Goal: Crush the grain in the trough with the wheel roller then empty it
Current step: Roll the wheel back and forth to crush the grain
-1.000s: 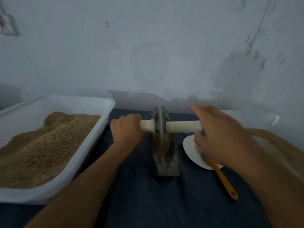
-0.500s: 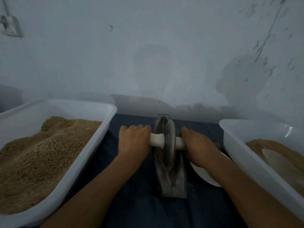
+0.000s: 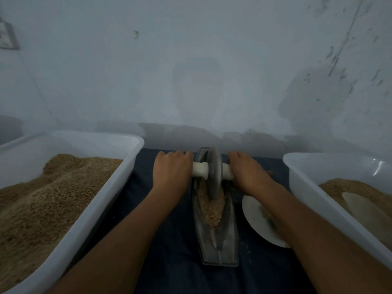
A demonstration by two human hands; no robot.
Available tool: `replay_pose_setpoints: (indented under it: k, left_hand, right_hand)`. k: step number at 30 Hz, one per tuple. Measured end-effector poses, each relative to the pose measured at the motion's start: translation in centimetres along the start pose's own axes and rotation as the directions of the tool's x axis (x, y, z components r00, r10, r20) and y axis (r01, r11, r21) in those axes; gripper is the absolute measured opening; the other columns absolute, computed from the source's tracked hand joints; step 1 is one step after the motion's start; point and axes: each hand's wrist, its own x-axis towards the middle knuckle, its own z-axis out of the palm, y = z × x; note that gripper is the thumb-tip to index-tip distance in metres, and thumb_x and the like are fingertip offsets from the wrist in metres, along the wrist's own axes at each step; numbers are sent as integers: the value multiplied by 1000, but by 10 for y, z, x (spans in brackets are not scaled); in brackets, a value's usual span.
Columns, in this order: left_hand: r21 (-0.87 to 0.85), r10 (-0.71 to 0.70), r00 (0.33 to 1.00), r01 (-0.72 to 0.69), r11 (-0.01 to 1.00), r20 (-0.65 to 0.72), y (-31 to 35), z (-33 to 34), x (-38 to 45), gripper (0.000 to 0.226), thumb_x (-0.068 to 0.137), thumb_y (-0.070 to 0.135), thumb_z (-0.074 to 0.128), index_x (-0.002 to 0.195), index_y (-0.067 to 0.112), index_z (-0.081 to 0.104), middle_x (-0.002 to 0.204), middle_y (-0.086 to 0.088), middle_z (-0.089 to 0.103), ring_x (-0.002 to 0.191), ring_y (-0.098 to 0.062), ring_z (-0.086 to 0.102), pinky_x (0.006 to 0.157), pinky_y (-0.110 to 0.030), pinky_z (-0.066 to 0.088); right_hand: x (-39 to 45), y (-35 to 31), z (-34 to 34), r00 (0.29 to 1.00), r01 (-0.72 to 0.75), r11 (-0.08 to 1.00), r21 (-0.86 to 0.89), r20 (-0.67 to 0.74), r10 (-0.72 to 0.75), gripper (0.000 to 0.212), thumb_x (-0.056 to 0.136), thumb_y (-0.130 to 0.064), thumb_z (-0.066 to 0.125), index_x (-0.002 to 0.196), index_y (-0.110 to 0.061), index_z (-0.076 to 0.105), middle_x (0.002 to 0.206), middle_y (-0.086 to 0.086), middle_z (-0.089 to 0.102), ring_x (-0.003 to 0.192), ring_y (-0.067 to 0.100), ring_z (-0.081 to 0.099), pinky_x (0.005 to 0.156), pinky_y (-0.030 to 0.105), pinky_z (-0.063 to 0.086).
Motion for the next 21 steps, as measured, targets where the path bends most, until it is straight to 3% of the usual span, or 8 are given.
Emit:
replay_pose_setpoints:
  k: [9,15,21]
  left_hand:
    - [1,3,999,-3,1000,-38,-2,13,12,14,86,21,63,91,24,51,87,3,60,76,-18,59,67,-30,32]
    - [14,0,1000,1,1000,-14,-1,8,-3,19,84,23,66,94,23,50,90,2,62,76,-17,60,66,-29,33]
    - [38,15,1000,-16,999,14,0,-4,-20,26,81,29,67,93,25,45,89,4,59,76,-17,59,66,-30,30]
  right_hand:
    - [13,5,14,989,1,996,-85,-145,-13,29,84,-19,70,103,-14,48,105,8,58,91,27,58,65,33,30]
    - [-4,-5,3,997,-47,991,-123,-60,40,27,89,-21,65,112,-12,51,108,9,64,97,28,62,75,36,45]
    - [-33,-15,-17,996,-16,985,-170,85,31,28,88,-24,66,111,-12,54,107,11,63,96,28,60,68,31,35]
